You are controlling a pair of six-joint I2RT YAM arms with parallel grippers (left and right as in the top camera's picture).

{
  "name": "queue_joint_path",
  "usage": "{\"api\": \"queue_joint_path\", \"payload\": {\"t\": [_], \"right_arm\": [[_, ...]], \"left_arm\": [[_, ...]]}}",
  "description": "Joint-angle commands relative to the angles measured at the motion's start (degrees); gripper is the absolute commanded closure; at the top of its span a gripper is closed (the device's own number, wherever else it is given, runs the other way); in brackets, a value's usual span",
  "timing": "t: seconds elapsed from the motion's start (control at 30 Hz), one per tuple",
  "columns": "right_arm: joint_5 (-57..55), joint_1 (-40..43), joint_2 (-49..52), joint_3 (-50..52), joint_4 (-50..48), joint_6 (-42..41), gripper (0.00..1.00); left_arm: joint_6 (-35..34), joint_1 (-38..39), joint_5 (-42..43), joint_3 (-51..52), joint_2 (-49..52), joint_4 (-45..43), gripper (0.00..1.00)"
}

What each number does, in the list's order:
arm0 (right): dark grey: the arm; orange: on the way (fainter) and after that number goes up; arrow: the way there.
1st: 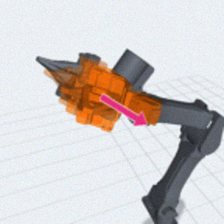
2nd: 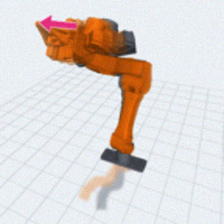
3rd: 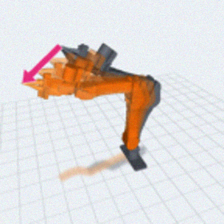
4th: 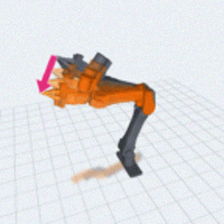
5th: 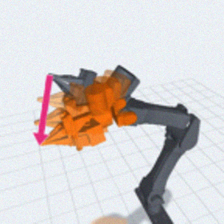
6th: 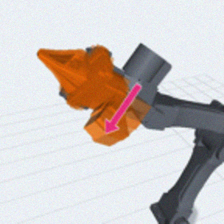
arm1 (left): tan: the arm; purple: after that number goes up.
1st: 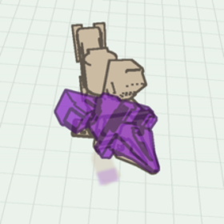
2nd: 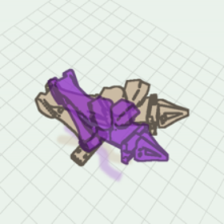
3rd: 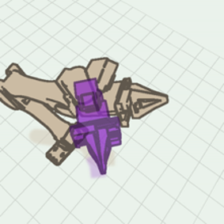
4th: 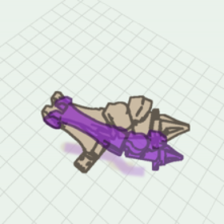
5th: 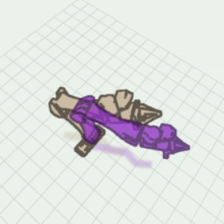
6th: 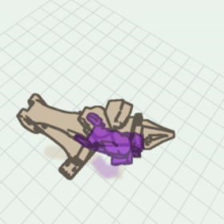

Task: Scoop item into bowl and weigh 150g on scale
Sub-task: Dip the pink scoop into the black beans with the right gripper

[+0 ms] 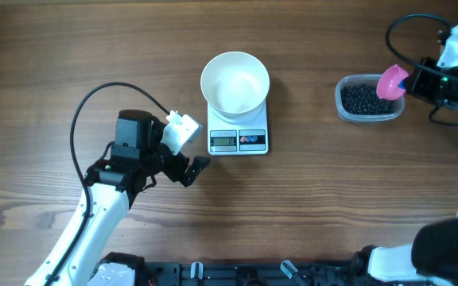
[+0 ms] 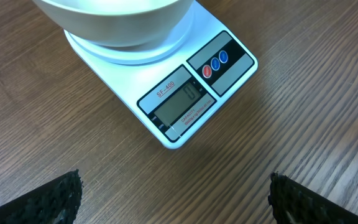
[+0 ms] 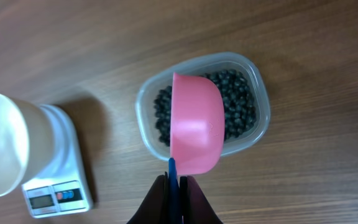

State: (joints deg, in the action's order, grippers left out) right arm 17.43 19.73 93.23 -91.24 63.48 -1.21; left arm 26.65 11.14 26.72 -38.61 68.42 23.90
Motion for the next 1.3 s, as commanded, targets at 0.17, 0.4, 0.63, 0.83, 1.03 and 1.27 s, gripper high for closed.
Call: {"api": "queue_joint_path", "payload": {"t": [0.17,0.4,0.63,0.83,1.03,1.27], "right_arm": [[-8.66,-0.04,4.20,-1.01,-2.19,4.50,0.96],[-11.74,-4.13,5.27,-0.90,-3.52,8.81,0.95],[-17.22,-6.43,10.54,-0.90,-3.65,8.70,0.96],[-13.16,-6.51,14.19,-0.87,-2.21,8.81,0.96],[-11.26,-8.59,15.21,2.49,-2.40,8.74,0.95],[-3.54,-8.61,15.21,3.23,-2.36,8.72,0.96]], "left_arm": [[-0.33,-0.22,0.87,0.37,0.07,-0.13,0.00],[-0.33,-0.22,0.87,0.37,0.07,-0.13,0.00],[-0.33,-0.22,0.87,0.37,0.07,-0.13,0.00],[-0.33,-0.22,0.87,0.37,0.07,-0.13,0.00],[-0.33,-0.24,0.87,0.37,0.07,-0.13,0.00],[-0.33,-0.22,0.87,0.37,0.07,-0.13,0.00]]}}
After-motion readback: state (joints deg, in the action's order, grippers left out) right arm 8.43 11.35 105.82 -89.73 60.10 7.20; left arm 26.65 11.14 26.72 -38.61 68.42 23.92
